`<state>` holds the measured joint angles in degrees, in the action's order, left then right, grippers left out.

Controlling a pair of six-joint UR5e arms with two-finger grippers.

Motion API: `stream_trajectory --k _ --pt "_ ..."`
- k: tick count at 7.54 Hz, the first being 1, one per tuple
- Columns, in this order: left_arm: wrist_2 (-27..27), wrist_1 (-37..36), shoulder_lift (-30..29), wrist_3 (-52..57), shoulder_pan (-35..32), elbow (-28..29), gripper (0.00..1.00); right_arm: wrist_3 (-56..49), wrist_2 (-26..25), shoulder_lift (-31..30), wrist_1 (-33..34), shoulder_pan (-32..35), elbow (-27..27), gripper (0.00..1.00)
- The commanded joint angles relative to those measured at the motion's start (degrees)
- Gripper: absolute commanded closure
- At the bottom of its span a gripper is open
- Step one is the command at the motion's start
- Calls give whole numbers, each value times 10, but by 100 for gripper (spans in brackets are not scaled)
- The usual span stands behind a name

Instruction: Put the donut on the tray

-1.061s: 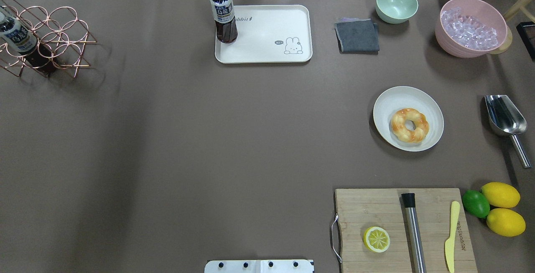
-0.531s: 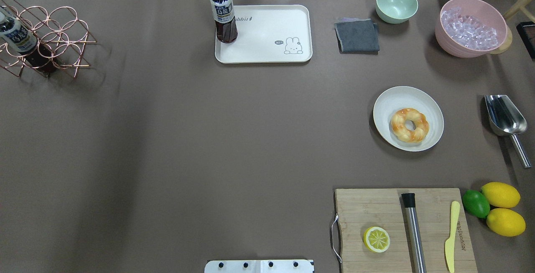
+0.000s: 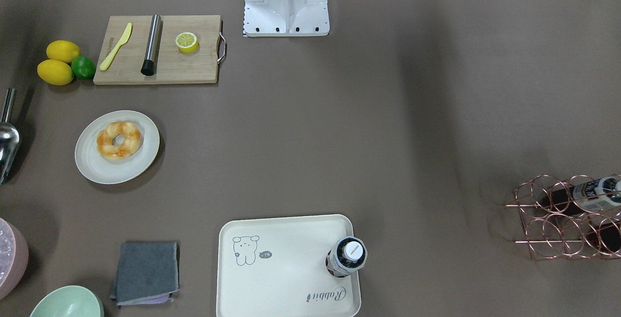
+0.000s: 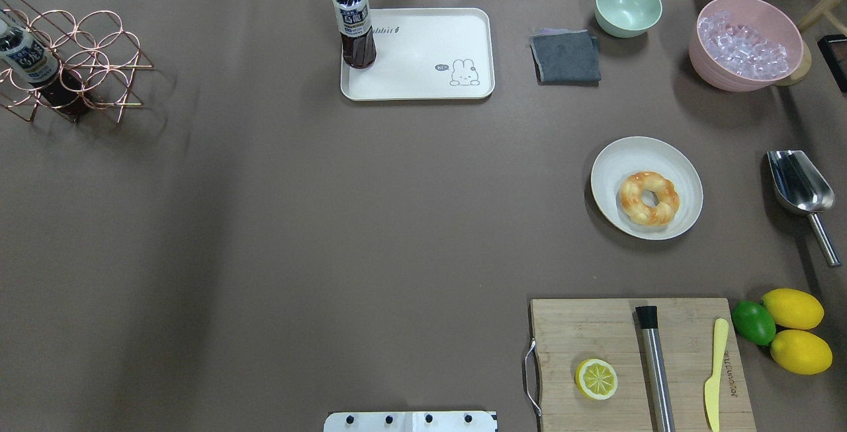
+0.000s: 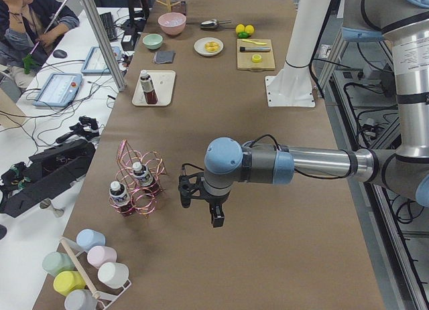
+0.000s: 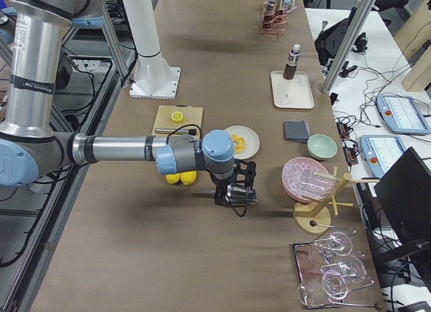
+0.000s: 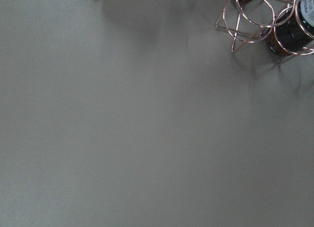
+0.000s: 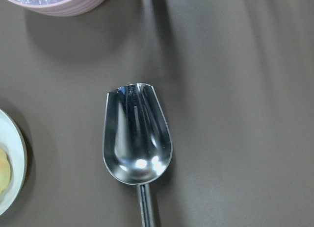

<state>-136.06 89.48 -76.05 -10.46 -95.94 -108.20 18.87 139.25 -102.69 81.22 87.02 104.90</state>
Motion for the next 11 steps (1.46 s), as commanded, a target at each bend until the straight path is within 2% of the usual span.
stream_trajectory --k 1,3,6,7,9,10,11 --pt "0 0 0 0 1 0 1 149 -35 24 -73 -105 -6 1" --pt "0 0 0 0 1 0 1 252 -63 25 -157 -167 -21 1" --pt "0 0 0 0 1 1 1 434 -107 25 -365 -254 -90 6" --pt "0 0 0 0 1 2 1 477 -119 26 -389 -278 -90 8" --pt "-1 1 7 0 1 1 1 555 -188 54 -394 -348 -89 14" --pt "-1 1 9 0 1 0 1 577 -193 64 -394 -363 -87 30" --pt "-2 1 9 0 1 0 1 601 -215 88 -392 -381 -92 35"
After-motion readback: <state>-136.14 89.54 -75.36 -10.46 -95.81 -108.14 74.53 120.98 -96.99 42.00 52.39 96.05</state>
